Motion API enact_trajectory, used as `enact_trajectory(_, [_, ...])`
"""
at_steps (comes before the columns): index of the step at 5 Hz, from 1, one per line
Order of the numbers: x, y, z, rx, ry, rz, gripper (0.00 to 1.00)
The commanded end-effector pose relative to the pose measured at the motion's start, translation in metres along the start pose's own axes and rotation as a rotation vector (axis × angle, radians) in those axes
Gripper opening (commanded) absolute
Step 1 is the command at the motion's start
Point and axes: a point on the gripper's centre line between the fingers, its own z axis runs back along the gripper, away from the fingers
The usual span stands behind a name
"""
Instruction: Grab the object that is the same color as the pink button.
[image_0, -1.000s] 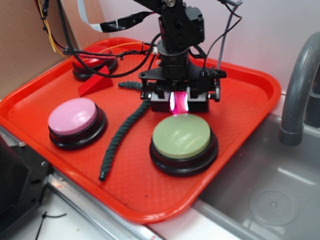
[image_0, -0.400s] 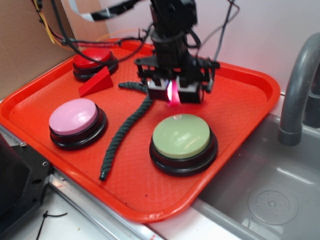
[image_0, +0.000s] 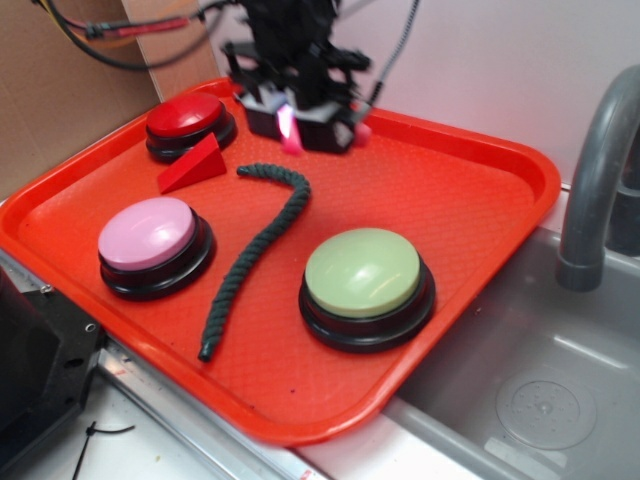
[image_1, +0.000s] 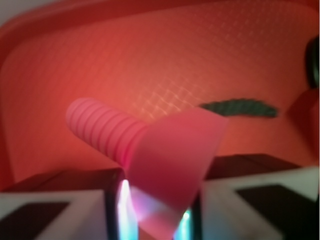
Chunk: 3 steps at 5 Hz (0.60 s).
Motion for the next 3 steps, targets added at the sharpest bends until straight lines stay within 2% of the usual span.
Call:
enact_trajectory(1, [-0.011, 0.037, 0.084, 0.027, -0.101, -0.127, 0.0])
enact_trajectory(2, [-0.021, 0.052, 0.096, -0.009, -0.118, -0.105, 0.0])
enact_trajectory(3, [-0.024, 0.055, 0.093, 0.0, -0.12, -0.056, 0.0])
